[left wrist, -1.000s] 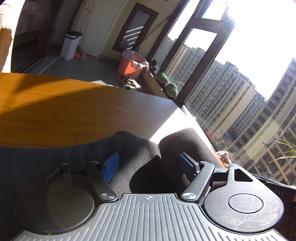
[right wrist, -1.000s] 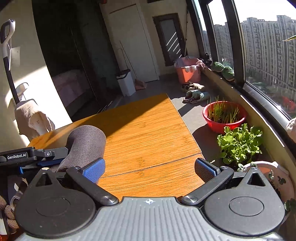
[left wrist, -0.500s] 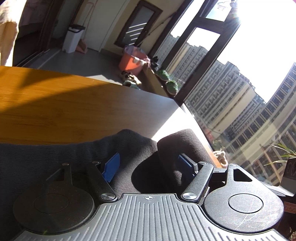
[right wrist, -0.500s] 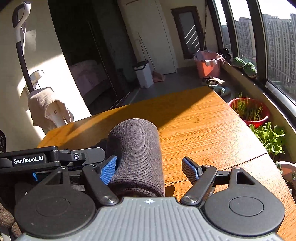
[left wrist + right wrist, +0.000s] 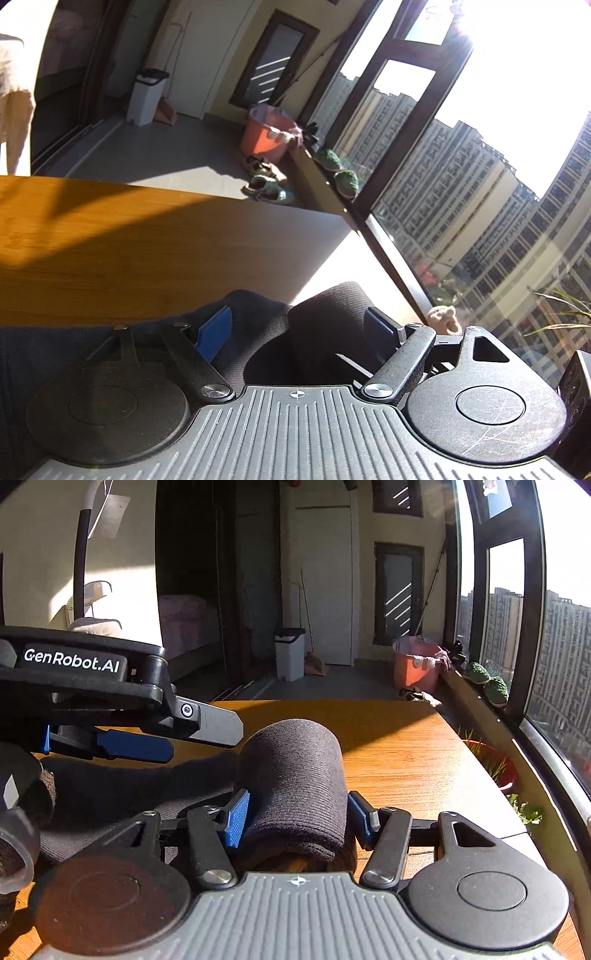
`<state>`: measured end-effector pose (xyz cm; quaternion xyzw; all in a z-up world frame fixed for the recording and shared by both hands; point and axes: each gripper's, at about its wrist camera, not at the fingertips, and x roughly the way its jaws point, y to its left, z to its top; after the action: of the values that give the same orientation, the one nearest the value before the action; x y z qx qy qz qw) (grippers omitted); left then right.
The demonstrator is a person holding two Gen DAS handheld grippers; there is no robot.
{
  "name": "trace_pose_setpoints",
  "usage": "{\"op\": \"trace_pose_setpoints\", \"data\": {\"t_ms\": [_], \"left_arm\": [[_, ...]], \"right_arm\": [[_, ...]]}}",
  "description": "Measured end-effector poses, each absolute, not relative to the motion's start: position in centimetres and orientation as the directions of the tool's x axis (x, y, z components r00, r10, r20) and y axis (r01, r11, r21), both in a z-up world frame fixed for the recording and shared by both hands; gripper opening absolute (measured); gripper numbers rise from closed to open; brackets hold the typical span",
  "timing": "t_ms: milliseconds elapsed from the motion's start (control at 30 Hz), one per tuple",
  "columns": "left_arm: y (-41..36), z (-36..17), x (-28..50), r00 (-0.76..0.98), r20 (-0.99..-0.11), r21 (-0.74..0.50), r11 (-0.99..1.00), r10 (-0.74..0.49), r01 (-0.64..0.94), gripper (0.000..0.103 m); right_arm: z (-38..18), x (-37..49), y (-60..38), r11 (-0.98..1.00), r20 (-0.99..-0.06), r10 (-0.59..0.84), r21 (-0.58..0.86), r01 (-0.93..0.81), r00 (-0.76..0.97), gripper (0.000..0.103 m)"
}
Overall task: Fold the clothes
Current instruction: 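Turn the roll over the garment body with both grippers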
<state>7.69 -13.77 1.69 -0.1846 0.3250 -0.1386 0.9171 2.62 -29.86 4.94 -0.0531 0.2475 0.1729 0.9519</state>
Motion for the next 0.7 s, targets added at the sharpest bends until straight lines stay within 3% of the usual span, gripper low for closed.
{"op": "trace_pose_setpoints", "data": {"t_ms": [100,267,467,633,700], "left_arm": [[-13.9,1.4,7.9,0.745,-0.554,-0.427,0.895,-0.373,0.131,0.083],[-13.8,0.1,8.6,0.722,-0.608,-0.402,0.912,-0.33,0.078,0.068],[-13.1,-0.6,8.4,0.714,-0.638,-0.363,0.931,-0.287,0.05,0.049],[-12.8,-0.4,8.1,0.714,-0.636,-0.372,0.927,-0.294,0.05,0.05],[-12.6,-0.4,8.0,0.715,-0.629,-0.385,0.921,-0.304,0.053,0.053]], "right_arm": [[4.9,1.6,-27.8,0.923,-0.471,0.249,-0.149,-0.354,0.846,0.056],[4.6,0.5,-25.3,0.887,-0.448,0.193,-0.301,-0.35,0.873,0.057],[5.0,1.4,-26.5,0.914,-0.48,0.231,-0.191,-0.357,0.846,0.068],[4.8,2.8,-28.1,0.928,-0.536,0.292,-0.042,-0.37,0.792,0.073],[4.7,2.3,-28.3,0.927,-0.527,0.299,-0.037,-0.373,0.795,0.066]]}}
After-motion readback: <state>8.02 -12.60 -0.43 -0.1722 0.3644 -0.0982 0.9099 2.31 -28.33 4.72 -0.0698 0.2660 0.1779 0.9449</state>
